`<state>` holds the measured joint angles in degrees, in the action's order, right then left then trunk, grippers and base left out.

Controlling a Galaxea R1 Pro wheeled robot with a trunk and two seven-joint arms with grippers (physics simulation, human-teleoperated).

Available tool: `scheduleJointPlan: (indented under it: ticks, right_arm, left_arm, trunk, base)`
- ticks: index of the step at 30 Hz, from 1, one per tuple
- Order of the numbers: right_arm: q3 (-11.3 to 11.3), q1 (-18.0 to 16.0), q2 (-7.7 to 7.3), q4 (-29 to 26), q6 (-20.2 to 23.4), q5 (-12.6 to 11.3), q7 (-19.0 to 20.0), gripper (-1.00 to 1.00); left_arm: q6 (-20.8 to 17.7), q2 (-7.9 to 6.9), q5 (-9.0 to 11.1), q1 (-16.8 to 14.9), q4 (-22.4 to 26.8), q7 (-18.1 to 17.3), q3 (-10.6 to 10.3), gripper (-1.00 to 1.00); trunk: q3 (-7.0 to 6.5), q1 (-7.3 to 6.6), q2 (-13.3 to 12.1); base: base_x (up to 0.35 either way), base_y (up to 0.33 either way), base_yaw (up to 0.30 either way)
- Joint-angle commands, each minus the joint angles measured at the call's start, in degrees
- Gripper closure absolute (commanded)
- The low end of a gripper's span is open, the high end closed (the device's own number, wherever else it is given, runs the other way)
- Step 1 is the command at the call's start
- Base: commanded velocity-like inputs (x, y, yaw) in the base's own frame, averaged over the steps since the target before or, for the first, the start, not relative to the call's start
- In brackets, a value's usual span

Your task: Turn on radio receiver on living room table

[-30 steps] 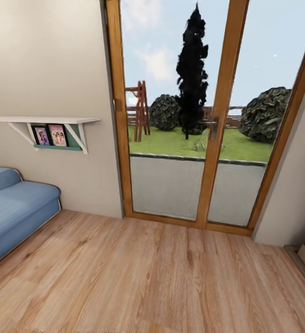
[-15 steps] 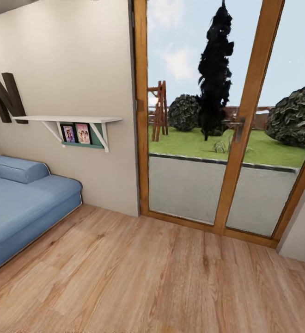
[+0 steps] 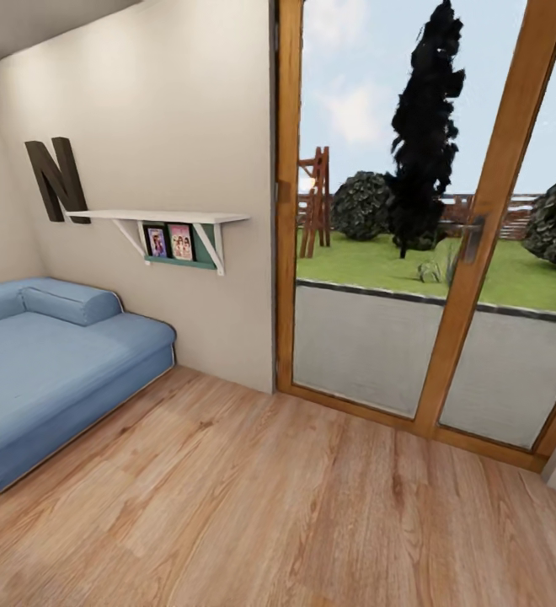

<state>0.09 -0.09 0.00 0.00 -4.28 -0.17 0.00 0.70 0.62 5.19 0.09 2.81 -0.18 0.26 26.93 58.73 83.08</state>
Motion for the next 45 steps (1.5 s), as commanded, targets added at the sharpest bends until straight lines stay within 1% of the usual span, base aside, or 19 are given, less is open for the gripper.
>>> scheduleJointPlan:
  ticks: [1, 8, 12, 45]
  right_arm:
    - [0.0, 0.0, 0.00, 0.0, 0.0, 0.0, 0.0, -1.00]
    - [-0.2, 0.0, 0.06, 0.0, -0.1, -0.1, -0.1, -1.00]
    - [-0.2, 0.0, 0.08, 0.0, -0.1, -0.1, -0.1, -1.00]
    - [-0.3, 0.0, 0.09, 0.0, -0.2, -0.3, -0.6, -1.00]
  left_arm:
    - [0.0, 0.00, 0.0, 0.0, 0.0, 0.0, 0.0, -1.00]
    - [0.0, 0.00, 0.0, 0.0, 0.0, 0.0, 0.0, -1.00]
    - [0.0, 0.00, 0.0, 0.0, 0.0, 0.0, 0.0, -1.00]
    - [0.0, 0.00, 0.1, 0.0, 0.0, 0.0, 0.0, -1.00]
  trunk:
    - [0.00, 0.00, 0.0]
    - [0.00, 0.00, 0.0]
    - [0.00, 0.00, 0.0]
    - [0.00, 0.00, 0.0]
  base:
    - [0.000, 0.000, 0.037]
    - [0.000, 0.000, 0.021]
    - [0.000, 0.000, 0.172]
    - [0.000, 0.000, 0.266]
